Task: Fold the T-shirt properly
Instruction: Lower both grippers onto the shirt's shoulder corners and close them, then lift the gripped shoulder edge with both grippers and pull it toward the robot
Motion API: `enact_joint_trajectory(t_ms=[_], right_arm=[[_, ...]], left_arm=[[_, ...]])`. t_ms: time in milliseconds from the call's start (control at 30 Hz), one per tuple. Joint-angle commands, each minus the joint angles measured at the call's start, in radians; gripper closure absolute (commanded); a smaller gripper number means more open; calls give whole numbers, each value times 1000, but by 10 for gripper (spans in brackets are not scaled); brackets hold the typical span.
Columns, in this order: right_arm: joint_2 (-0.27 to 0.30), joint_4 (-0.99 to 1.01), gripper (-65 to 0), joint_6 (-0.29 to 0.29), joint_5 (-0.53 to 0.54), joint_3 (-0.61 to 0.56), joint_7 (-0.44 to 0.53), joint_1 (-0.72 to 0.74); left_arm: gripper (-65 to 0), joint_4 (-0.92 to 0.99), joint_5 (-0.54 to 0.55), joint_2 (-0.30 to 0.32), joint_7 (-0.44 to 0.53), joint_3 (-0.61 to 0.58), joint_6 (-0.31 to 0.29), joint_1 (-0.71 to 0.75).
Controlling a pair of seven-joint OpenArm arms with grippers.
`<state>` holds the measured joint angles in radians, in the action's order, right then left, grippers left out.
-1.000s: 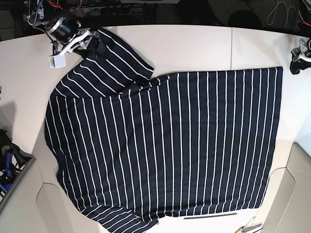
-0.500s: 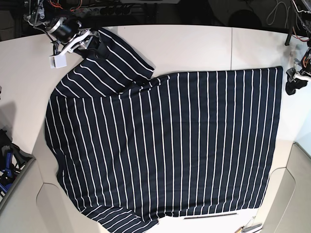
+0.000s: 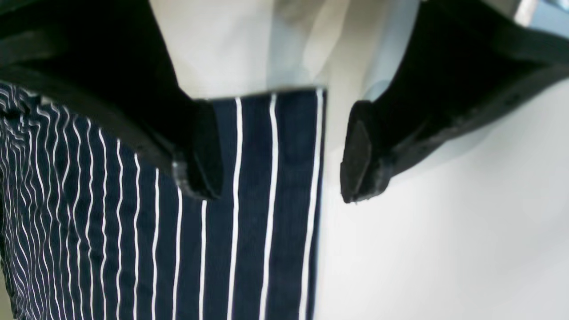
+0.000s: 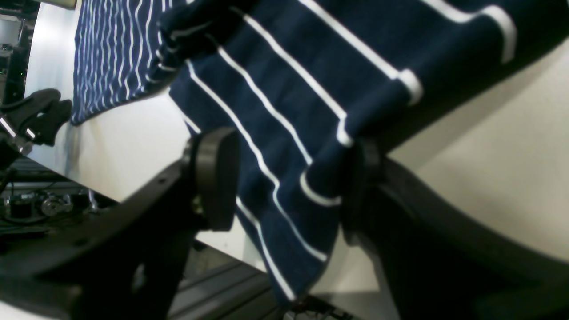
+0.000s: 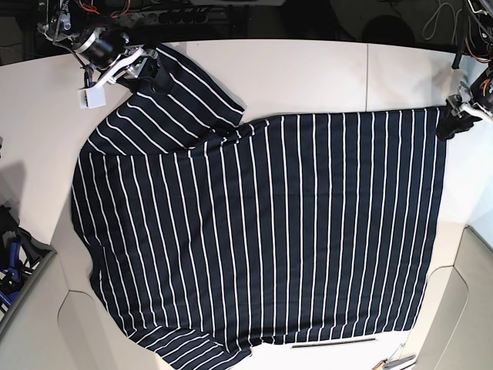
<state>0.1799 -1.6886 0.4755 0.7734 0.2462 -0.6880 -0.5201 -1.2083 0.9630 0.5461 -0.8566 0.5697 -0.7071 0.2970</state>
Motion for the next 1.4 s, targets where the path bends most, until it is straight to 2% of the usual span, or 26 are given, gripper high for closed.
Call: enact_joint_trajectory(t_ms=[0,167,500,700,1033,1100,1200,1267,1367], right_arm=[[5,-8,-343,-4,-11,1,-5,-4],[5,-9,-343,-4,-10,1,-5,-4],[2,-9,-343,6,20,1,-5,-1],[-24,-9,-343,38,20,1,-5,-1],[-34,-9,-342,38,20,1,-5,-1],[-34,-9,-340,38,20,1,-4,-1],[-34,-9,-337,39,20,1,-1,-1],[-34,-9,-267,58,19,1,-1,-1],[-34,-9,-97,68,20,1,-1,-1]], left_arm=[[-455,-7,-64,3,-93,-6,9,34],[-455,-57,-14,2,-101,-6,9,83],[-455,-63,31,0,-82,-7,9,82],[-455,-63,34,-13,-80,-8,9,67],[-440,-63,36,-20,-79,-15,9,66],[-375,-63,39,-20,-79,-15,9,66],[-214,-63,51,-20,-79,-15,9,66],[-139,-63,70,-19,-78,-15,9,66],[-48,-63,84,-19,-62,-15,9,66]])
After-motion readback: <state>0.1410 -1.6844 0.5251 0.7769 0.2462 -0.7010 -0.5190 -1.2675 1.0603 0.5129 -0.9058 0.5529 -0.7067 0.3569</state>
